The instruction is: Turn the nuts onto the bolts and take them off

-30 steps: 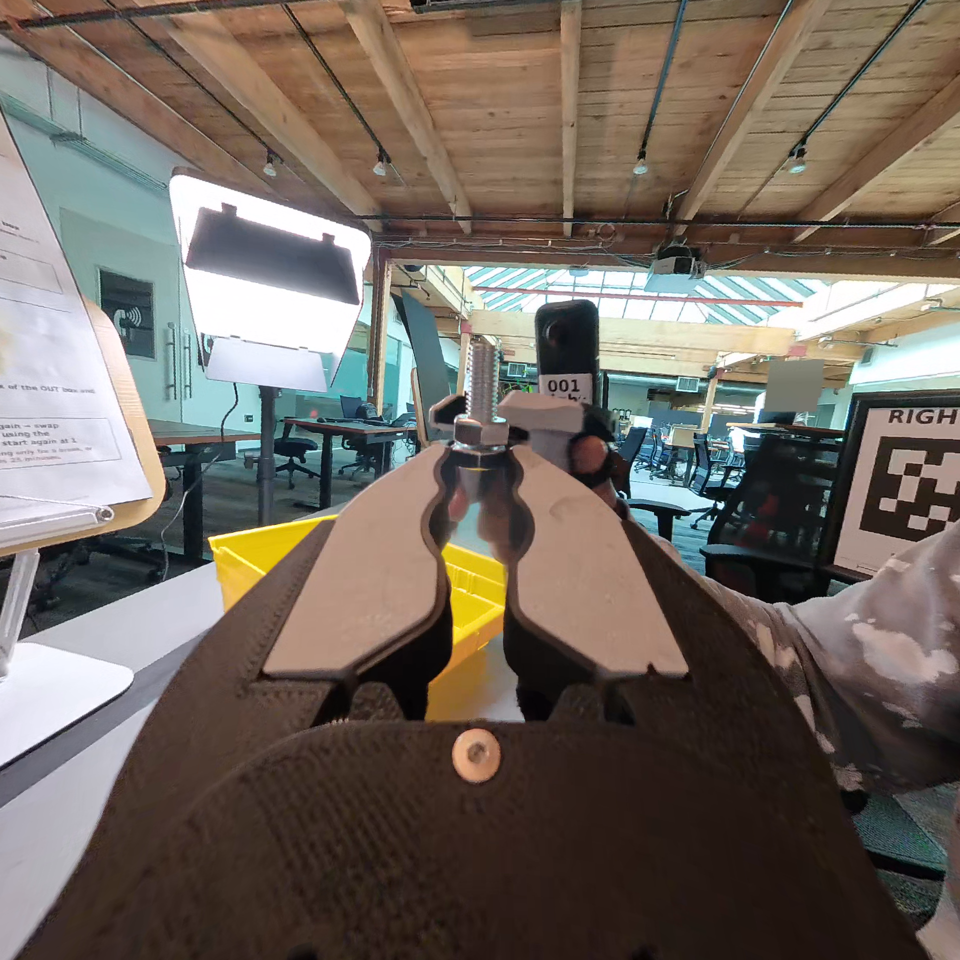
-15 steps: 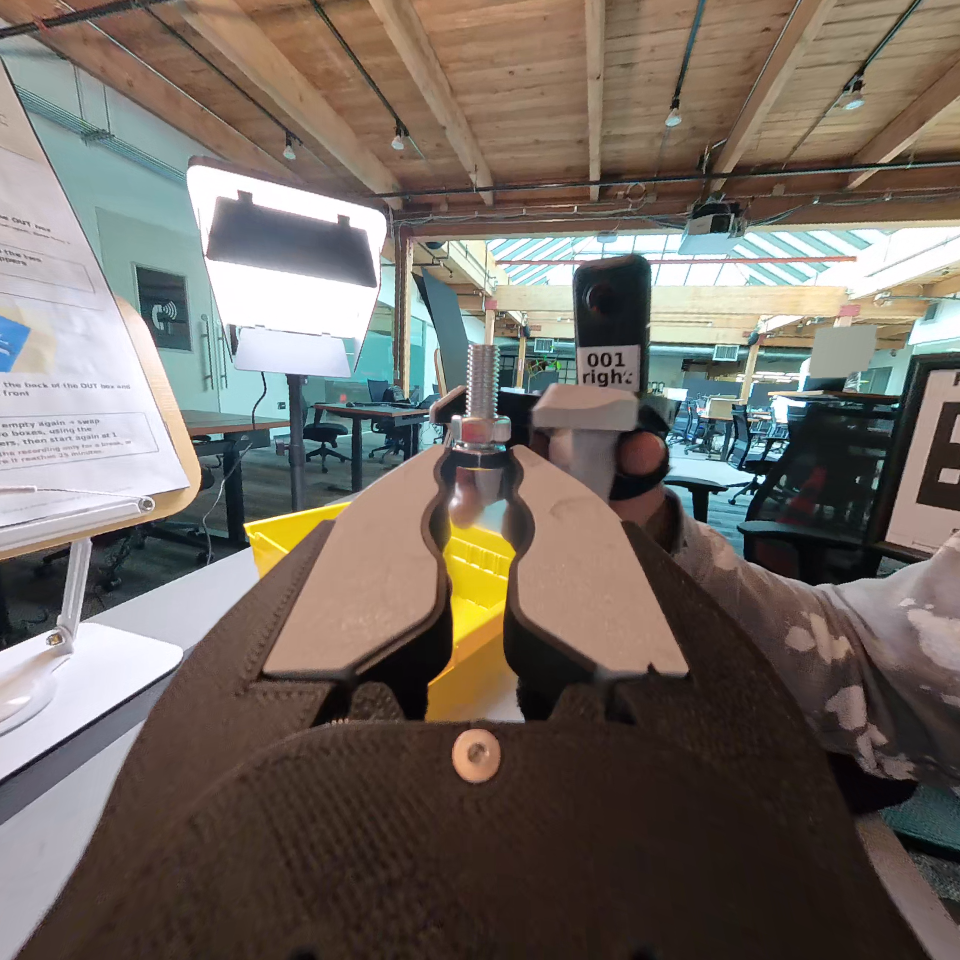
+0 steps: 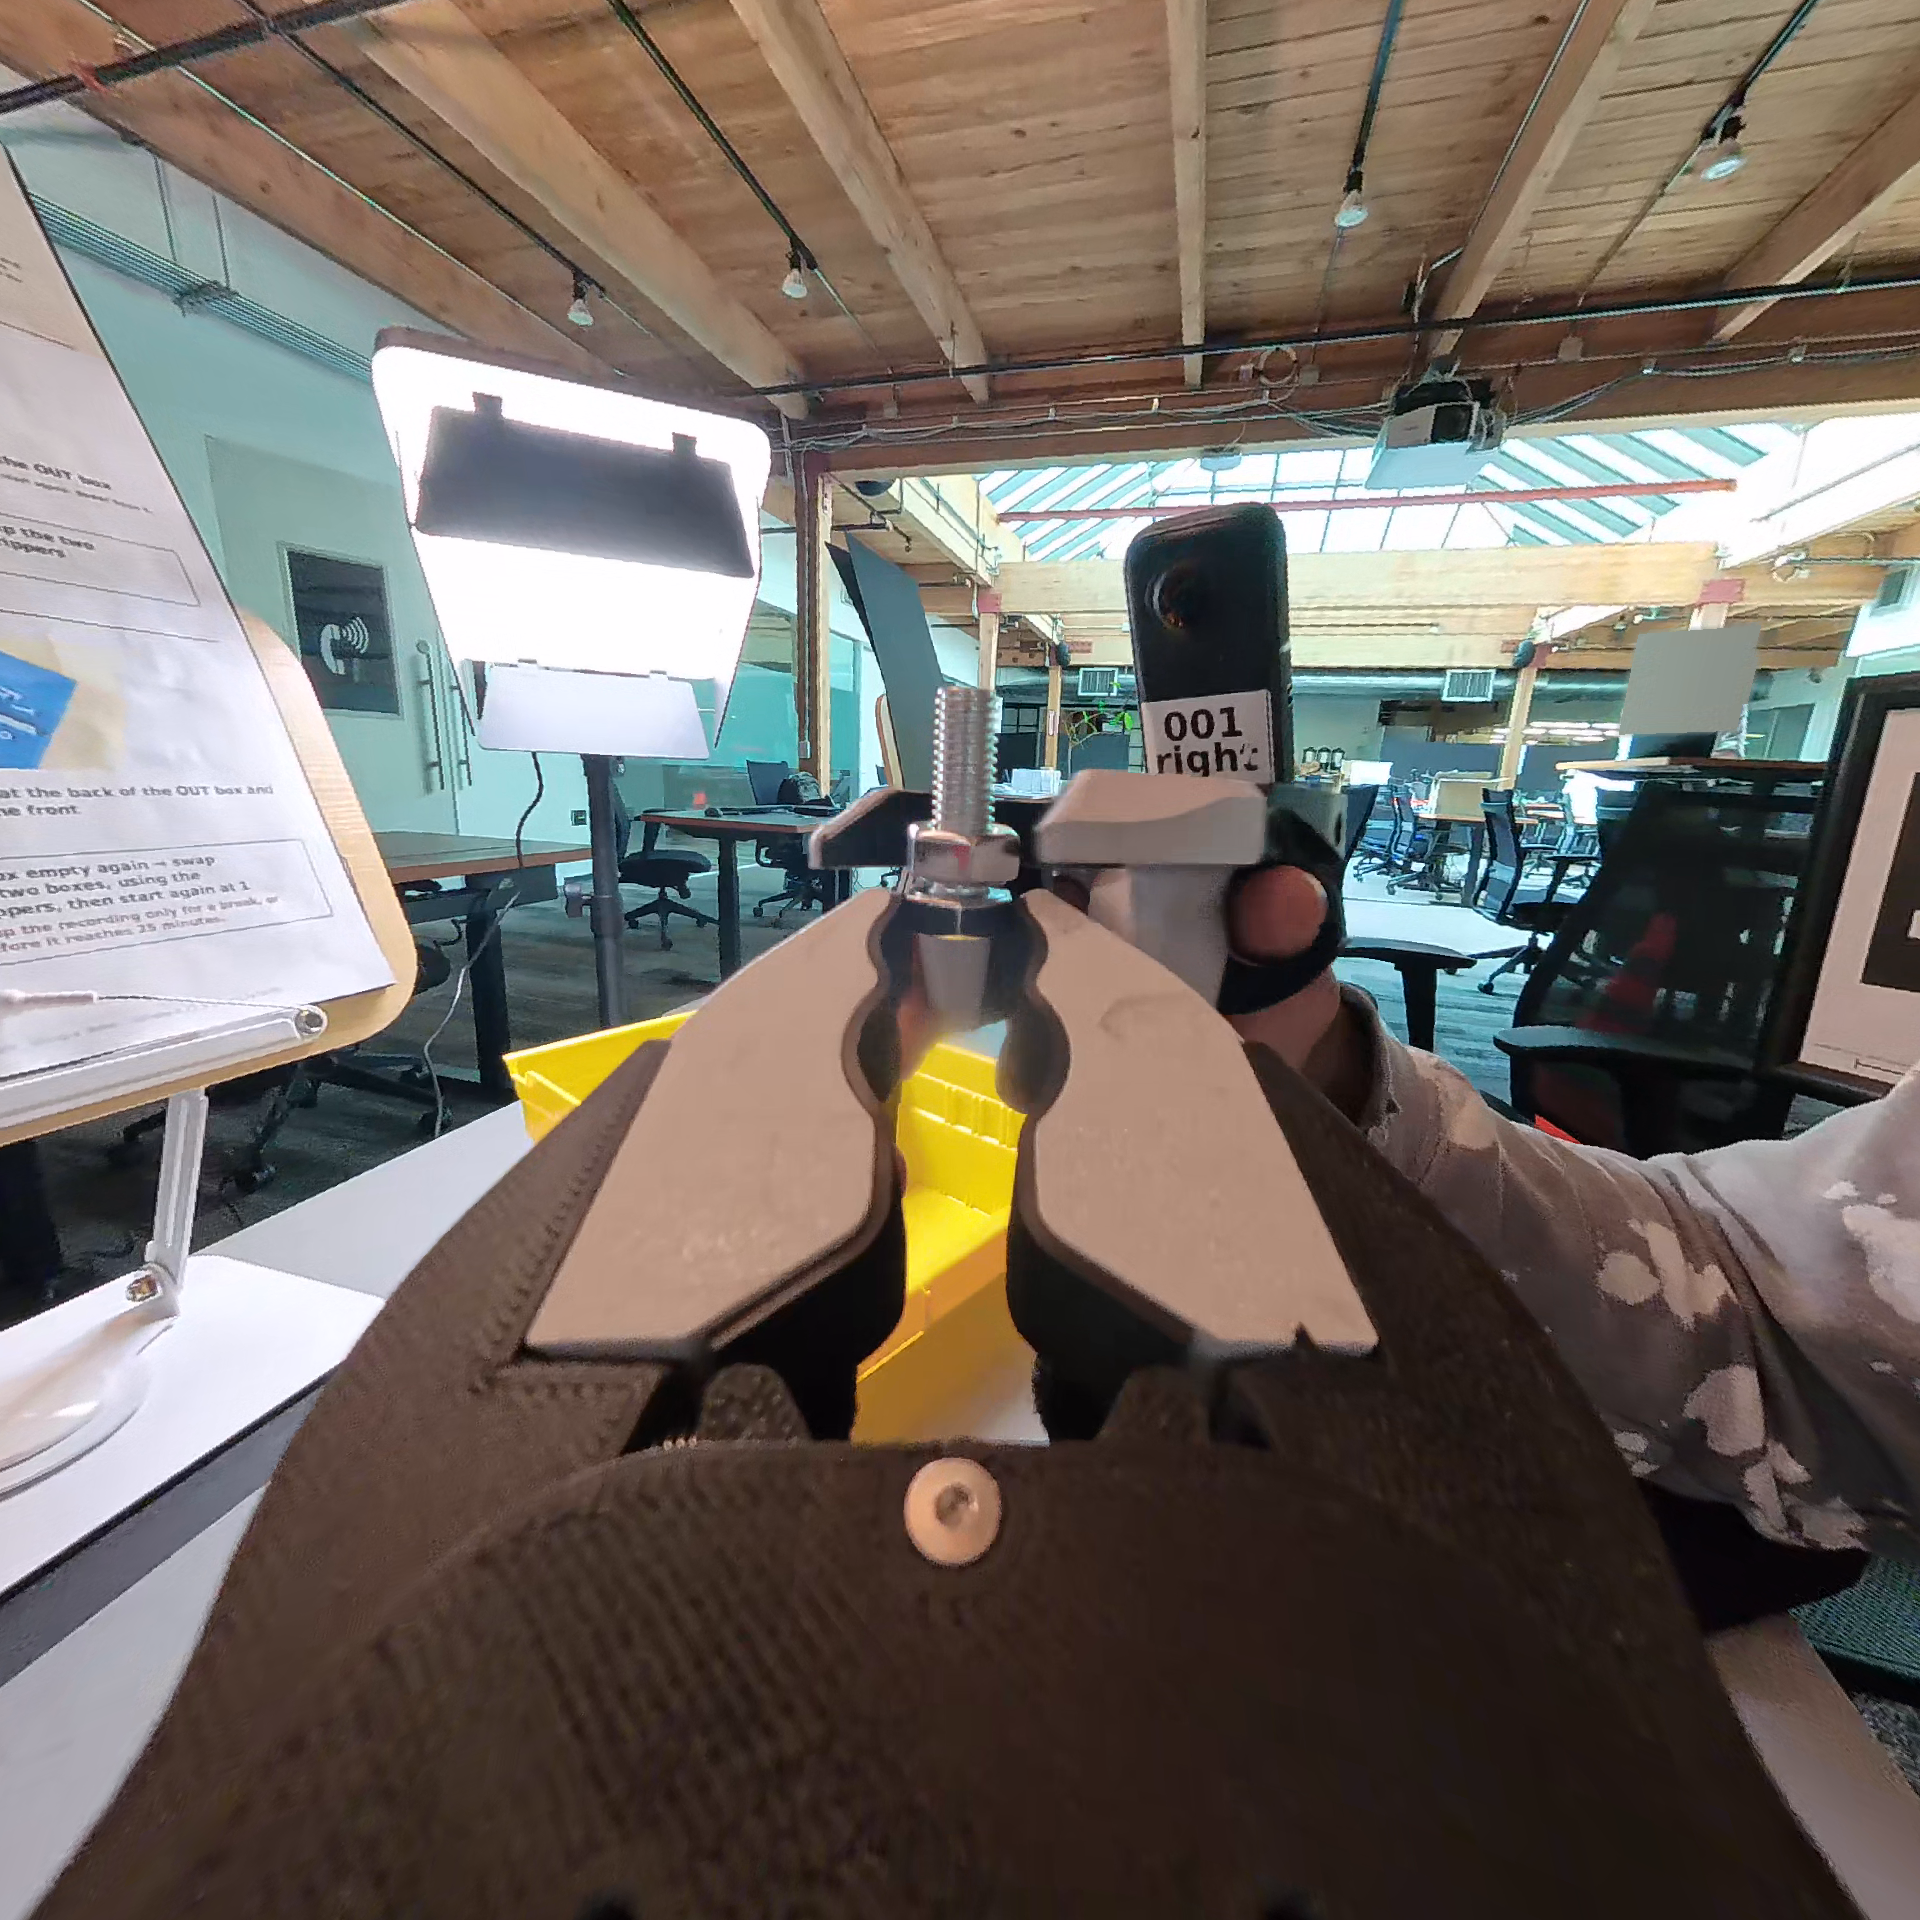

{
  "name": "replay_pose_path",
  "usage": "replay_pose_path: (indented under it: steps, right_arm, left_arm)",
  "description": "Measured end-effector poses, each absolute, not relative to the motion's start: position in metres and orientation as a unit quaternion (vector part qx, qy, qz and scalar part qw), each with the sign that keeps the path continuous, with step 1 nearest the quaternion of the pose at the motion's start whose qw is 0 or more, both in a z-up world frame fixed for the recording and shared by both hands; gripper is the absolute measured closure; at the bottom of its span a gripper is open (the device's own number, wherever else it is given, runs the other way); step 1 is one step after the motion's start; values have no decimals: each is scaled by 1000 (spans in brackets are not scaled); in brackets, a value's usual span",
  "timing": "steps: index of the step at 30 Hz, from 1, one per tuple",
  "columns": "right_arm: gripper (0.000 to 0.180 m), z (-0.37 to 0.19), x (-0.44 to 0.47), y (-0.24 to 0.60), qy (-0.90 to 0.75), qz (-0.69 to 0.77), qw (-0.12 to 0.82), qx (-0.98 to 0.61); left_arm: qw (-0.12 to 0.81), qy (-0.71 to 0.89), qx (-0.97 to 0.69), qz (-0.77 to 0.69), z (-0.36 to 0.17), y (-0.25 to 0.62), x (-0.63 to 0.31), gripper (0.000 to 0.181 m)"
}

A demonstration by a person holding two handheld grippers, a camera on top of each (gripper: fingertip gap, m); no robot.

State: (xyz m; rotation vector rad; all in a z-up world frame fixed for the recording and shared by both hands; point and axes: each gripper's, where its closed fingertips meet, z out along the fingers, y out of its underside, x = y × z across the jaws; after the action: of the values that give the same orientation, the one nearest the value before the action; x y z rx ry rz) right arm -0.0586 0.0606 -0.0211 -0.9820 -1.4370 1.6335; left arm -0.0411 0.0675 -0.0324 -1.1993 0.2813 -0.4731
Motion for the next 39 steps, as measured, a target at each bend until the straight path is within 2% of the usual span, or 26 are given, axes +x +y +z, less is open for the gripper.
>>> replay_pose_path:
  steps: [1,2,3,4,5,10,12,14,15,16,17,24,27,28,29,36,38,39]
  right_arm:
    - [138,-20,-58,62,-557,638,370,-381]
    - [145,-20,-57,65,-554,640,369,-384]
    - [169,-18,-59,76,-536,633,386,-404]
    - [172,-16,-58,86,-524,623,412,-409]
    - [172,-16,-57,90,-524,614,425,-409]
    - [142,-16,-56,65,-553,624,397,-384]
    - [139,-17,-59,59,-557,624,392,-382]
    - [139,-18,-59,63,-553,626,392,-385]
    - [145,-17,-58,66,-548,630,389,-389]
    - [166,-16,-59,77,-531,625,404,-407]
    - [167,-14,-58,86,-521,616,425,-410]
    - [140,-14,-57,62,-549,627,401,-380]
    - [142,-14,-58,64,-544,628,403,-384]
    - [160,-14,-58,73,-531,625,408,-401]
    - [165,-14,-59,86,-518,614,427,-415]
    - [142,-9,-55,64,-539,632,408,-380]
    - [142,-11,-57,60,-543,629,406,-380]
    - [148,-12,-58,63,-541,628,408,-382]
  left_arm:
    - [791,130,-557,-219,-32,67,-41,163]
    - [791,124,-558,-218,-31,67,-43,162]
    - [795,124,-551,-223,-30,65,-46,162]
    - [797,124,-546,-229,-27,63,-47,162]
    - [796,123,-548,-225,-26,63,-48,162]
    - [794,121,-556,-215,-28,66,-48,162]
    - [790,123,-561,-214,-31,67,-46,162]
    - [791,125,-560,-214,-30,67,-44,162]
    - [791,119,-562,-213,-30,67,-46,162]
    - [795,121,-552,-220,-28,65,-47,162]
    - [796,121,-549,-224,-26,63,-49,162]
    - [792,122,-560,-212,-29,66,-48,162]
    - [791,123,-560,-212,-29,66,-45,162]
    - [793,122,-557,-215,-28,65,-47,162]
    - [795,128,-550,-223,-26,63,-46,162]
    - [792,124,-558,-213,-28,65,-48,162]
    - [790,129,-561,-212,-30,66,-45,162]
    - [790,129,-561,-212,-29,66,-44,162]
